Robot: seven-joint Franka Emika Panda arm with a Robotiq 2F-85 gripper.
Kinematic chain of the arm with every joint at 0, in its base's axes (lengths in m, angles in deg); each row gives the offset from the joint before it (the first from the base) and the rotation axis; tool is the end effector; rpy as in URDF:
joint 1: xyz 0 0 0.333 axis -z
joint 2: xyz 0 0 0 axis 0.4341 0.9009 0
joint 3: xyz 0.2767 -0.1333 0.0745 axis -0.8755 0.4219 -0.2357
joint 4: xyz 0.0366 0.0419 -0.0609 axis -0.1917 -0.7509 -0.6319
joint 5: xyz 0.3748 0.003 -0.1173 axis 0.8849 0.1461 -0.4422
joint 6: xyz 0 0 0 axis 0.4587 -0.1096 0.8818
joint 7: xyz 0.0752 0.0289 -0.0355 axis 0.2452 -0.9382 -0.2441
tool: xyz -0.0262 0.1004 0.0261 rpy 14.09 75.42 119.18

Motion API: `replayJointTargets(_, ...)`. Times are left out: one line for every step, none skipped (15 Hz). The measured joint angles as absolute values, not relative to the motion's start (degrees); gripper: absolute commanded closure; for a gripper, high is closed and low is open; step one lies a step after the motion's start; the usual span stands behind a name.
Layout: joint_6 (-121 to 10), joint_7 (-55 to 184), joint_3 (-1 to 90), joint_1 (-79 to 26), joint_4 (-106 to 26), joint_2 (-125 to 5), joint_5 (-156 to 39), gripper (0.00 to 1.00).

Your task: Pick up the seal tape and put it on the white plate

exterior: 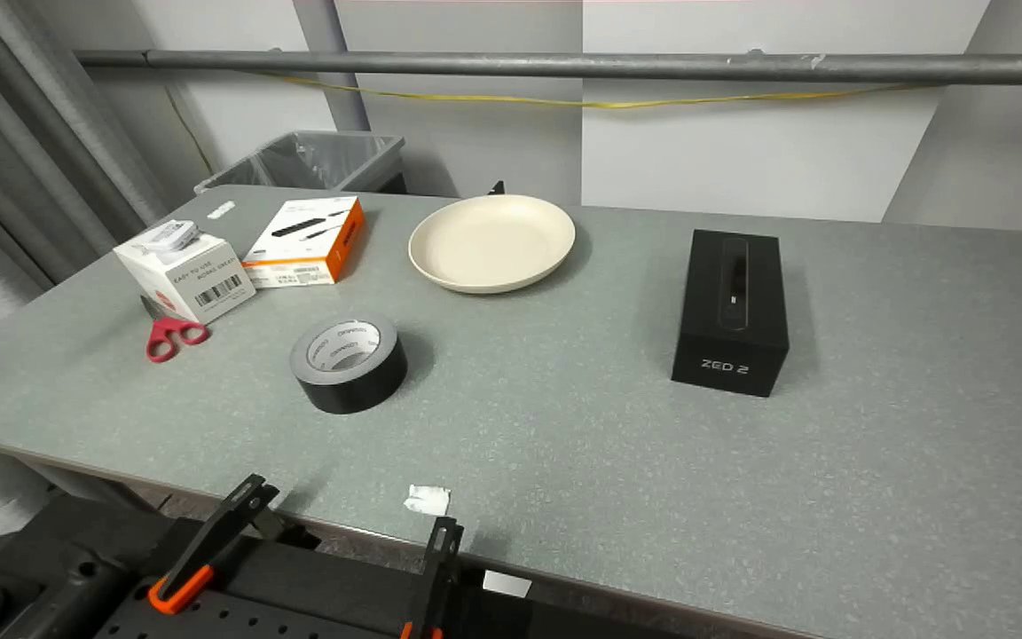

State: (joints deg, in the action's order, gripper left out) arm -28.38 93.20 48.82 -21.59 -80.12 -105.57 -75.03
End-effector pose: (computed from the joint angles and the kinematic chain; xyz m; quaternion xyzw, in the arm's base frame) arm 0.3921 -0.1190 0.5400 0.9793 0.1540 -0.0054 0.1313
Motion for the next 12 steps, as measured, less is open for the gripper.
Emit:
replayJointTargets(-28.8,93.7,48.6,-22.8,-80.6,-105.0,-74.1,0.00)
replayJointTargets(-29.6,94.0,48.3,-24.2,-81.3,-104.3,-73.1,0.00)
replayJointTargets(-30.8,94.3,47.7,-25.7,-82.2,-103.4,-72.3,0.00)
replayJointTargets(-31.9,94.4,47.0,-27.0,-83.1,-102.5,-71.7,0.00)
replayJointTargets(-33.0,94.4,46.0,-28.2,-83.9,-101.4,-71.4,0.00)
replayJointTargets(-34.1,94.4,45.0,-29.3,-84.7,-100.4,-71.4,0.00)
replayJointTargets(-34.8,94.4,44.0,-30.1,-85.3,-99.4,-71.4,0.00)
replayJointTargets(-35.0,94.0,43.3,-30.3,-85.5,-98.8,-71.4,0.00)
replayJointTargets(-35.0,94.0,43.2,-30.3,-85.5,-98.6,-71.4,0.00)
replayJointTargets(-35.0,94.0,43.4,-30.2,-85.4,-98.7,-71.4,0.00)
replayJointTargets(-35.0,94.0,43.6,-30.0,-85.4,-98.8,-71.4,0.00)
replayJointTargets(-35.0,94.0,43.6,-30.0,-85.4,-98.9,-71.4,0.00)
